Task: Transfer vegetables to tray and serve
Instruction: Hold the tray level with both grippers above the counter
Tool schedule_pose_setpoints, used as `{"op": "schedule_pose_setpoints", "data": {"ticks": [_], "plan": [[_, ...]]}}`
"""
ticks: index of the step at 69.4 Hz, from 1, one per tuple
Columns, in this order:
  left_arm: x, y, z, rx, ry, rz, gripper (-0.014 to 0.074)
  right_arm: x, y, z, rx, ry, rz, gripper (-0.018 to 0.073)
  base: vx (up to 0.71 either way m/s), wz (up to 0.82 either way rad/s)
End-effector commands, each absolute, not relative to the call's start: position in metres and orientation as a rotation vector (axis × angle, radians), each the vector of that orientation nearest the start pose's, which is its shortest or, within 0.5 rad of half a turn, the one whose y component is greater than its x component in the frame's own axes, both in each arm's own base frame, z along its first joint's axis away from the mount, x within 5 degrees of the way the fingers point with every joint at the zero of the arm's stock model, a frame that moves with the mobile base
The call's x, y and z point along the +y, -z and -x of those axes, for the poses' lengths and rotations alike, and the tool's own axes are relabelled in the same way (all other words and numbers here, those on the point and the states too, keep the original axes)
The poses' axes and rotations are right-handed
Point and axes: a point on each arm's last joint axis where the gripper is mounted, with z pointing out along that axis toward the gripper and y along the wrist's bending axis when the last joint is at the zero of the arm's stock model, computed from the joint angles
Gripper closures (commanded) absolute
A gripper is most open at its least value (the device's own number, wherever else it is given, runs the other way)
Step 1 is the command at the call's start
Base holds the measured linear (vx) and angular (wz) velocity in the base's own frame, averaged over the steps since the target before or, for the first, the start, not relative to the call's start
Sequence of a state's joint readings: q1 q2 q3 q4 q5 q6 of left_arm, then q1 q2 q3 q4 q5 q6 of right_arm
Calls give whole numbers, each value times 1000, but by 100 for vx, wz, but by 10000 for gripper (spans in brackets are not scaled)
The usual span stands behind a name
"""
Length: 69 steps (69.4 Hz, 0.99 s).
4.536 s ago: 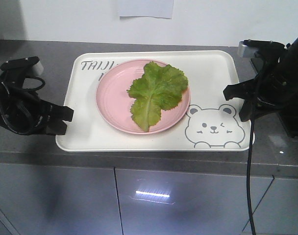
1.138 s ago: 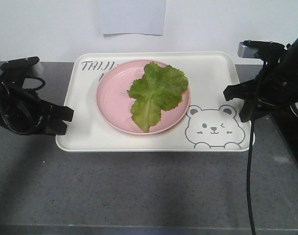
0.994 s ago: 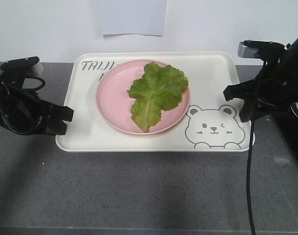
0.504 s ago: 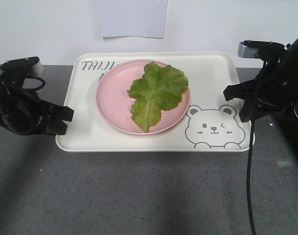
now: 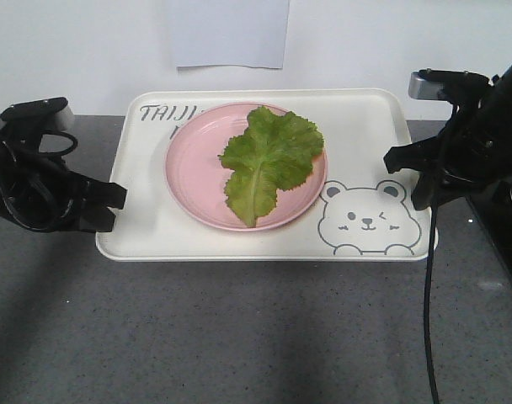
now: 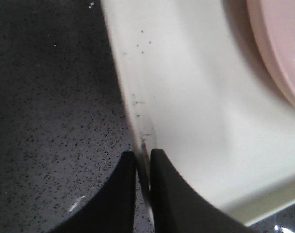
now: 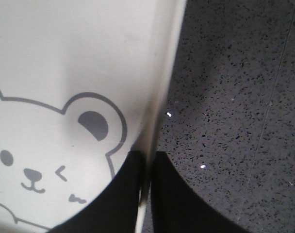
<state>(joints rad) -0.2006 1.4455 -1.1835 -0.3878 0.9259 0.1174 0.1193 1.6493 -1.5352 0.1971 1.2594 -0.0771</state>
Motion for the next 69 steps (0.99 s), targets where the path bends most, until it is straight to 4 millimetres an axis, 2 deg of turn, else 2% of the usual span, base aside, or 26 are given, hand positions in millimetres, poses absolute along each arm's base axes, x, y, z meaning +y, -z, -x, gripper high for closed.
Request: {"op": "schedule_pose_setpoints", "data": {"ticks": [1, 69], "plan": [[-95, -337, -280, 2507, 636, -199, 602, 65, -357, -325, 2714, -386, 258, 565, 2, 0], [-95, -337, -280, 2507, 636, -199, 602, 65, -357, -325, 2716, -386, 259, 565, 2, 0]]}}
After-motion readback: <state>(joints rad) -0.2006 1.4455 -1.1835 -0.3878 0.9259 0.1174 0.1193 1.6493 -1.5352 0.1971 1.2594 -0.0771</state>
